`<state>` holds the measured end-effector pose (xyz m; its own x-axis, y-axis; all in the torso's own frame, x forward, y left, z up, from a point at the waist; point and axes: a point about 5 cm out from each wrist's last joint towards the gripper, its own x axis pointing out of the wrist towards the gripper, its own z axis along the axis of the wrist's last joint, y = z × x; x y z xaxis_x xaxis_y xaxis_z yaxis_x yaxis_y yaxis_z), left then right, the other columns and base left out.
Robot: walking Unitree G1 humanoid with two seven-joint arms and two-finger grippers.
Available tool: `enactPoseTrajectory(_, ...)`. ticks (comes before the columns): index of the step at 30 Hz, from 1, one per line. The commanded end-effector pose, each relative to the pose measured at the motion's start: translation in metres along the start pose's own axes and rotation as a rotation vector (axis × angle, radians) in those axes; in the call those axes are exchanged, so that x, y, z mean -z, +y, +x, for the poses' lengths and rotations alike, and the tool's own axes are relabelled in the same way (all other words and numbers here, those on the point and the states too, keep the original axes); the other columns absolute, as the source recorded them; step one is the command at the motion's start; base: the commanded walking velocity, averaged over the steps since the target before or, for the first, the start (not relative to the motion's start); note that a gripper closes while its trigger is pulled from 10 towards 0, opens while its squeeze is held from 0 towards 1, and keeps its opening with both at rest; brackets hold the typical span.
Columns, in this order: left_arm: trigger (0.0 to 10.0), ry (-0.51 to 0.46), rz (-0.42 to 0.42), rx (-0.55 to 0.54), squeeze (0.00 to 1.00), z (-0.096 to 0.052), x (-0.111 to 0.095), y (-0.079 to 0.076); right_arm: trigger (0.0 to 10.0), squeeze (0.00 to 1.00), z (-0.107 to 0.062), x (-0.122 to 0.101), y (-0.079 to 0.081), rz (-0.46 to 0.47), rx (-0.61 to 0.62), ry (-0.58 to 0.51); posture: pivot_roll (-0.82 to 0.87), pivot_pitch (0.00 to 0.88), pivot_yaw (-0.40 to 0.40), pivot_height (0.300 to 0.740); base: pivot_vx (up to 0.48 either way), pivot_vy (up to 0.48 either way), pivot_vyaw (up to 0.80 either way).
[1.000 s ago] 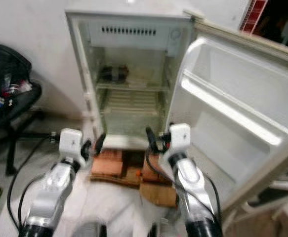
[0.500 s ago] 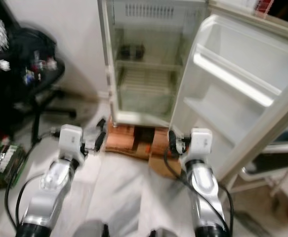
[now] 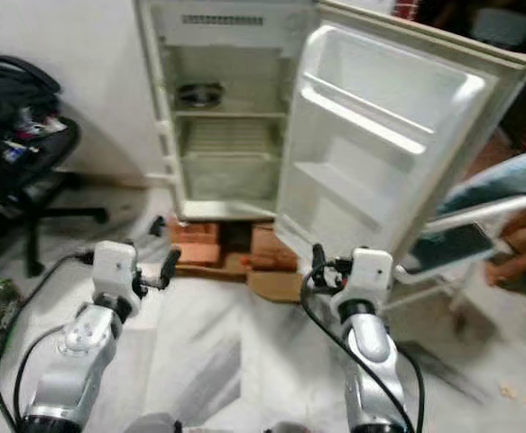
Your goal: Restocking fridge
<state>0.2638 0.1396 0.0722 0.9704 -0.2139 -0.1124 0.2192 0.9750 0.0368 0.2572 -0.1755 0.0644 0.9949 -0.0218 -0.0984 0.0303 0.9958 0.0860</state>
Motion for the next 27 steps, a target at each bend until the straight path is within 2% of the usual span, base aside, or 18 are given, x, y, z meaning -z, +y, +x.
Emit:
enactPoseTrajectory(1, 10.0, -0.014, -0.012, 0.013, 0.00, 0.000, -0.002, -0.002, 10.0, 0.00, 0.005, -0.004, 0.002, -0.014, -0.013, -0.017, 0.01, 0.000, -0.028, 0.740, 0.000, -0.337, 0.00)
enactPoseTrajectory(6, 10.0, -0.022, -0.003, 0.023, 0.00, 0.001, -0.003, -0.001, 10.0, 0.00, 0.013, -0.011, 0.004, -0.014, -0.020, -0.037, 0.01, 0.000, -0.028, 0.740, 0.000, -0.451, 0.00)
enactPoseTrajectory(23, 10.0, -0.018, -0.010, 0.013, 0.00, 0.001, -0.002, 0.000, 10.0, 0.00, 0.014, -0.010, 0.008, -0.009, -0.041, -0.043, 0.01, 0.000, -0.024, 0.740, 0.000, -0.471, 0.00)
enactPoseTrajectory(27, 10.0, -0.019, -0.020, -0.003, 0.00, 0.001, -0.002, 0.004, 10.0, 0.00, 0.016, -0.012, 0.013, -0.043, -0.085, -0.049, 0.01, 0.000, -0.024, 0.740, 0.000, -0.439, 0.00)
